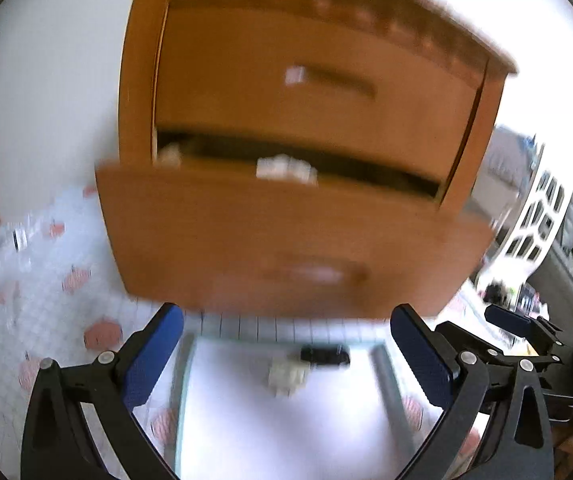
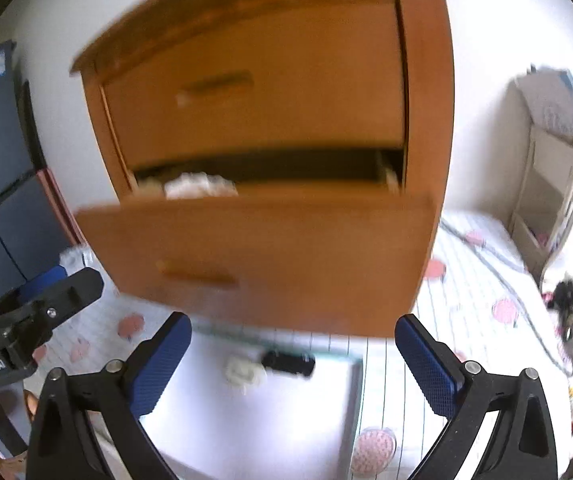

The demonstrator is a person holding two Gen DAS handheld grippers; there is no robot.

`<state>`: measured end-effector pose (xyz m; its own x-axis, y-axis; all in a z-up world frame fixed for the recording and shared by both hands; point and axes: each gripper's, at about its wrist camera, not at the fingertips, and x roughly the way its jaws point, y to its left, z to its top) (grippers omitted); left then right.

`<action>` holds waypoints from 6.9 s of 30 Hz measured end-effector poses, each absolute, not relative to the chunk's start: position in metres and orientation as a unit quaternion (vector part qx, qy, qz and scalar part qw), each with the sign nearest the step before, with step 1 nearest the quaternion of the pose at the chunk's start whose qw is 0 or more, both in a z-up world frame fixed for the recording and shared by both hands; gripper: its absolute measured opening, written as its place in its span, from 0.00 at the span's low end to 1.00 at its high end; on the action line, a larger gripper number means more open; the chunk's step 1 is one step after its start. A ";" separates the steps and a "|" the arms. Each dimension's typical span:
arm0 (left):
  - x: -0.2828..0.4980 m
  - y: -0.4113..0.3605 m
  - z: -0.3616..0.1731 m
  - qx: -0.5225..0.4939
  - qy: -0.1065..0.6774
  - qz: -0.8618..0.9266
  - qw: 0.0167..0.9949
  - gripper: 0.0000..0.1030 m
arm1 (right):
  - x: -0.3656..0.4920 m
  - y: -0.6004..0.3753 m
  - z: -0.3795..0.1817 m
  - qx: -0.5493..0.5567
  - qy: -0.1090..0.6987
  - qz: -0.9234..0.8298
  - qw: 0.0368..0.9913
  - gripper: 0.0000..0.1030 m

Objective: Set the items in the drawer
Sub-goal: 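Move both tools back over the tray, then grasp the white plastic holder with the left tool while the right tool grasps the black car, then carry the holder with the left tool while the right tool carries the car to the drawer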

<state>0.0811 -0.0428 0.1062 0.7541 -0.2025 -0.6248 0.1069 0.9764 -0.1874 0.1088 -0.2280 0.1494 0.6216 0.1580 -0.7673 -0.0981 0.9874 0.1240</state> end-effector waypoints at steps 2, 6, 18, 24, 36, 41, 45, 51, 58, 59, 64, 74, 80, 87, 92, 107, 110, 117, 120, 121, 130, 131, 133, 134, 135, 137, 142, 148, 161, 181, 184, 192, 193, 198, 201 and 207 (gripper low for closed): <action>0.083 -0.046 0.087 -0.065 0.366 -0.077 0.925 1.00 | 0.107 -0.230 0.128 0.044 0.453 0.066 0.888 1.00; 0.086 -0.050 0.045 -0.044 0.419 -0.055 0.905 1.00 | 0.105 -0.231 0.087 0.050 0.503 0.057 0.861 1.00; 0.093 -0.031 -0.040 -0.042 0.513 -0.015 0.857 1.00 | 0.104 -0.229 -0.001 0.029 0.596 0.037 0.802 1.00; 0.099 -0.032 -0.053 -0.041 0.524 -0.013 0.851 1.00 | 0.104 -0.225 -0.010 0.009 0.603 0.034 0.797 1.00; 0.137 -0.071 -0.067 -0.001 0.510 -0.057 0.858 0.99 | 0.117 -0.240 0.000 0.003 0.586 -0.021 0.810 0.98; 0.146 -0.086 -0.073 0.012 0.508 -0.079 0.858 0.98 | 0.125 -0.247 0.010 0.015 0.572 -0.031 0.819 0.98; 0.151 -0.091 -0.076 0.010 0.503 -0.087 0.860 0.94 | 0.132 -0.249 0.013 0.028 0.567 -0.032 0.822 0.98; 0.157 -0.095 -0.080 0.000 0.499 -0.099 0.861 0.74 | 0.144 -0.245 0.008 0.048 0.568 -0.023 0.821 0.95; 0.158 -0.097 -0.083 -0.002 0.503 -0.106 0.858 0.54 | 0.153 -0.234 -0.005 0.068 0.564 -0.004 0.823 0.84; 0.158 -0.097 -0.083 -0.002 0.503 -0.106 0.858 0.52 | 0.154 -0.234 -0.007 0.070 0.564 -0.002 0.823 0.82; 0.155 -0.088 -0.083 -0.007 0.508 -0.088 0.857 0.52 | 0.160 -0.230 -0.014 0.075 0.556 0.007 0.828 0.80; 0.154 -0.045 -0.083 -0.072 0.525 -0.021 0.848 0.52 | 0.168 -0.217 -0.034 0.071 0.545 0.033 0.834 0.74; 0.152 -0.035 -0.083 -0.087 0.528 -0.008 0.845 0.52 | 0.172 -0.208 -0.044 0.066 0.544 0.050 0.835 0.74; 0.151 -0.034 -0.082 -0.081 0.531 0.005 0.843 0.52 | 0.169 -0.197 -0.045 0.070 0.550 0.079 0.828 0.74; 0.149 -0.028 -0.082 -0.091 0.533 0.014 0.841 0.52 | 0.161 -0.190 -0.041 0.090 0.557 0.110 0.818 0.73; 0.144 -0.018 -0.083 -0.102 0.537 0.028 0.837 0.52 | 0.167 -0.180 -0.038 -0.021 0.535 0.102 0.839 0.73; 0.143 -0.017 -0.083 -0.106 0.537 0.029 0.836 0.52 | 0.169 -0.178 -0.043 -0.026 0.539 0.114 0.834 0.73; 0.141 -0.014 -0.083 -0.105 0.543 0.037 0.832 0.52 | 0.162 -0.174 -0.037 0.048 0.557 0.168 0.812 0.72; 0.141 -0.010 -0.084 -0.114 0.543 0.041 0.831 0.52 | 0.155 -0.176 -0.028 0.105 0.562 0.189 0.798 0.73; 0.140 -0.009 -0.084 -0.116 0.543 0.041 0.830 0.52 | 0.153 -0.176 -0.025 0.107 0.561 0.191 0.798 0.73; 0.139 -0.009 -0.084 -0.109 0.544 0.043 0.831 0.52 | 0.165 -0.155 -0.035 -0.017 0.559 0.142 0.817 0.69; 0.139 -0.009 -0.084 -0.108 0.544 0.042 0.831 0.52 | 0.165 -0.154 -0.039 -0.026 0.561 0.142 0.815 0.67; 0.139 -0.010 -0.085 -0.106 0.544 0.043 0.831 0.52 | 0.166 -0.149 -0.043 -0.048 0.561 0.139 0.815 0.64; 0.139 -0.010 -0.087 -0.105 0.548 0.043 0.829 0.52 | 0.167 -0.147 -0.045 -0.058 0.560 0.138 0.815 0.64; 0.139 -0.010 -0.088 -0.106 0.549 0.042 0.828 0.53 | 0.168 -0.145 -0.047 -0.065 0.559 0.138 0.815 0.63; 0.139 -0.009 -0.089 -0.110 0.548 0.043 0.828 0.53 | 0.169 -0.141 -0.049 -0.071 0.557 0.139 0.815 0.63; 0.138 -0.009 -0.089 -0.112 0.547 0.040 0.828 0.53 | 0.173 -0.139 -0.055 -0.086 0.560 0.139 0.812 0.48; 0.140 -0.008 -0.092 -0.119 0.548 0.034 0.827 0.53 | 0.171 -0.141 -0.057 -0.085 0.563 0.139 0.810 0.35; 0.137 -0.013 -0.085 -0.109 0.544 0.008 0.832 0.53 | 0.154 -0.149 -0.037 -0.060 0.567 0.133 0.811 0.35; 0.076 -0.006 0.081 -0.136 0.385 -0.052 0.911 0.53 | 0.112 -0.172 0.137 -0.034 0.439 0.150 0.885 0.35; 0.073 -0.011 0.114 -0.135 0.352 -0.067 0.924 0.53 | 0.110 -0.173 0.171 -0.031 0.407 0.158 0.899 0.35; 0.094 -0.022 0.191 -0.113 0.289 -0.093 0.946 0.53 | 0.132 -0.173 0.239 -0.044 0.348 0.164 0.922 0.35; 0.097 -0.024 0.198 -0.109 0.284 -0.094 0.948 0.53 | 0.137 -0.175 0.246 -0.045 0.344 0.163 0.924 0.35; 0.119 -0.031 0.227 -0.090 0.267 -0.100 0.954 0.53 | 0.158 -0.177 0.272 -0.062 0.334 0.152 0.928 0.35; 0.135 -0.033 0.230 -0.088 0.276 -0.099 0.952 0.53 | 0.171 -0.175 0.275 -0.075 0.335 0.145 0.928 0.35; 0.162 -0.031 0.219 -0.092 0.302 -0.094 0.944 0.53 | 0.197 -0.175 0.258 -0.081 0.362 0.134 0.919 0.35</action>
<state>0.1622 -0.0313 0.2189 0.7997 -0.2339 -0.5530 0.1227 0.9652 -0.2309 0.1973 -0.1747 0.2579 0.7018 0.1873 -0.6873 -0.3041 0.9513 -0.0513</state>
